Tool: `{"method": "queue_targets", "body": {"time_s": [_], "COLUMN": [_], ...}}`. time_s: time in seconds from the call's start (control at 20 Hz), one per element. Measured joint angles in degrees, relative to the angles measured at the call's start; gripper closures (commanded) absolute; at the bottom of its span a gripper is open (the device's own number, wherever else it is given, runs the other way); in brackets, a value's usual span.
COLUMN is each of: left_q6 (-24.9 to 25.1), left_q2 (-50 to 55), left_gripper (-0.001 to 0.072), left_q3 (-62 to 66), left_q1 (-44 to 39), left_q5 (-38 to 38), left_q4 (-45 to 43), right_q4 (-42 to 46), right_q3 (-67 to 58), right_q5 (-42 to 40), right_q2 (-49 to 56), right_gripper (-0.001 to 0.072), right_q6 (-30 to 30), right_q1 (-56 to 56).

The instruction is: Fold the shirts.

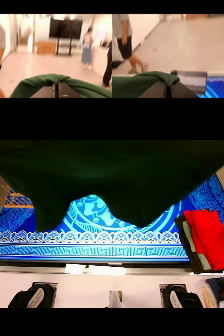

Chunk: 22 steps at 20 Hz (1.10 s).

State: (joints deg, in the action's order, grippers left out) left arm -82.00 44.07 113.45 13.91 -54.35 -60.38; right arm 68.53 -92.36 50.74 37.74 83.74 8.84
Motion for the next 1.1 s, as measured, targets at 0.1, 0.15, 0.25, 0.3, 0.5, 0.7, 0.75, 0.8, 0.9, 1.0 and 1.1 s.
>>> {"method": "queue_targets", "body": {"time_s": [0.1,0.15,0.25,0.3,0.5,0.7,0.75,0.8,0.9,1.0,1.1], "left_q6": [-1.20,-1.49,-2.03,-2.25,-2.58,-2.69,-2.71,-2.71,-2.62,-1.92,-1.53], "left_q2": [-1.55,-2.01,-2.58,-2.71,-1.73,4.59,6.71,9.11,13.40,17.94,22.60], "left_gripper": [0.0672,0.0672,0.0672,0.0672,0.0673,0.0672,0.0672,0.0672,0.0672,0.0671,0.0671], "left_q3": [2.05,2.69,3.58,3.82,4.33,2.84,1.11,-1.53,-8.83,-17.84,-25.68], "left_q1": [0.02,0.02,0.02,0.02,0.00,0.00,-0.02,-0.02,-0.07,-0.42,-1.07], "left_q5": [-1.51,-2.51,-4.11,-5.16,-9.22,-20.68,-23.43,-25.90,-28.41,-28.30,-25.03], "left_q4": [0.00,-0.02,-0.20,-0.39,-0.46,-0.44,-0.39,-0.39,-0.44,-0.46,-0.74], "right_q4": [2.80,4.04,5.90,6.36,8.26,11.82,12.59,12.98,13.11,12.85,10.99], "right_q3": [-1.40,-1.92,-2.51,-2.64,-3.04,-2.97,-2.54,-1.92,0.26,2.78,4.07], "right_q5": [1.70,2.05,2.93,3.15,5.57,15.43,19.71,23.65,29.70,31.65,30.73], "right_q2": [-2.29,-3.06,-4.15,-4.37,-4.13,2.45,5.84,9.53,17.59,26.71,34.99], "right_gripper": [0.0690,0.0690,0.0690,0.0690,0.0690,0.0690,0.0690,0.0690,0.0691,0.0690,0.0690], "right_q6": [2.14,2.84,3.85,4.13,4.72,4.92,4.94,5.09,5.16,5.31,5.42], "right_q1": [0.00,0.00,0.00,0.00,0.00,-0.02,-0.02,-0.04,-0.13,-0.17,-0.20]}}
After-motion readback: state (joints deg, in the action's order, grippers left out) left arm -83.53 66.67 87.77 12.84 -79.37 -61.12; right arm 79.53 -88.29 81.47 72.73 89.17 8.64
